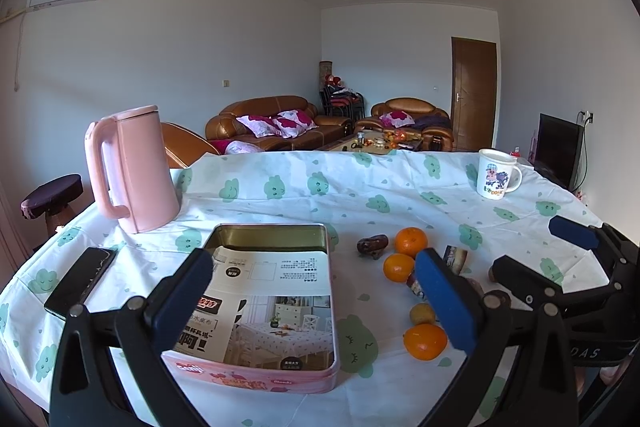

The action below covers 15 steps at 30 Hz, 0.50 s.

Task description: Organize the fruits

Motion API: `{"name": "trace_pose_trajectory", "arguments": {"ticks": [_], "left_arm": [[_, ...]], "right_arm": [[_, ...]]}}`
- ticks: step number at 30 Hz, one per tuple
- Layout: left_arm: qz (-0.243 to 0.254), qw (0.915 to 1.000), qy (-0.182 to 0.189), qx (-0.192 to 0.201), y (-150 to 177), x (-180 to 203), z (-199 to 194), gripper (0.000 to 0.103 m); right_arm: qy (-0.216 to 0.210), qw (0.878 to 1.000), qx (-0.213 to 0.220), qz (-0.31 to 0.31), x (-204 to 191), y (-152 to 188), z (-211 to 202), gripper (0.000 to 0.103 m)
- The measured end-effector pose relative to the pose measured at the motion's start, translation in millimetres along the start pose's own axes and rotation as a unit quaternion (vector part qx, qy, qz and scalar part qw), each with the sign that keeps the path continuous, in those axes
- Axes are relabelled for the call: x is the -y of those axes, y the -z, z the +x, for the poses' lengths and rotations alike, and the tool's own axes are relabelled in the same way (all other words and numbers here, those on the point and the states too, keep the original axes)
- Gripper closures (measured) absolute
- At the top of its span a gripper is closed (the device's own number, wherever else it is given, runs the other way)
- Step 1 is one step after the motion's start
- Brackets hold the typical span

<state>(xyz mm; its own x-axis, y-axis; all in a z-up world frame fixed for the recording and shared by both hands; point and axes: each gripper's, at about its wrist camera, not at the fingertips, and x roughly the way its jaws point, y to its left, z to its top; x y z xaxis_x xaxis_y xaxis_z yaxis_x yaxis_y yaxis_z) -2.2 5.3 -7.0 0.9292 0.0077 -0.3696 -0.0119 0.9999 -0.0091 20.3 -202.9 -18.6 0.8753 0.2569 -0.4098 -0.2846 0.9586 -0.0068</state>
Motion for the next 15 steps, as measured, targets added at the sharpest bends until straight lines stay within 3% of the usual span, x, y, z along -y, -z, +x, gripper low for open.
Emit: {"name": "trace_pose_trajectory", "arguments": {"ticks": [15], "left_arm": [[0.002, 1.0, 0.0, 0.001, 0.4, 0.6, -0.1, 0.0]], "right_arm": [[0.0, 1.0, -0.003, 0.0, -1.3, 2.2, 0.7, 0.001]]}}
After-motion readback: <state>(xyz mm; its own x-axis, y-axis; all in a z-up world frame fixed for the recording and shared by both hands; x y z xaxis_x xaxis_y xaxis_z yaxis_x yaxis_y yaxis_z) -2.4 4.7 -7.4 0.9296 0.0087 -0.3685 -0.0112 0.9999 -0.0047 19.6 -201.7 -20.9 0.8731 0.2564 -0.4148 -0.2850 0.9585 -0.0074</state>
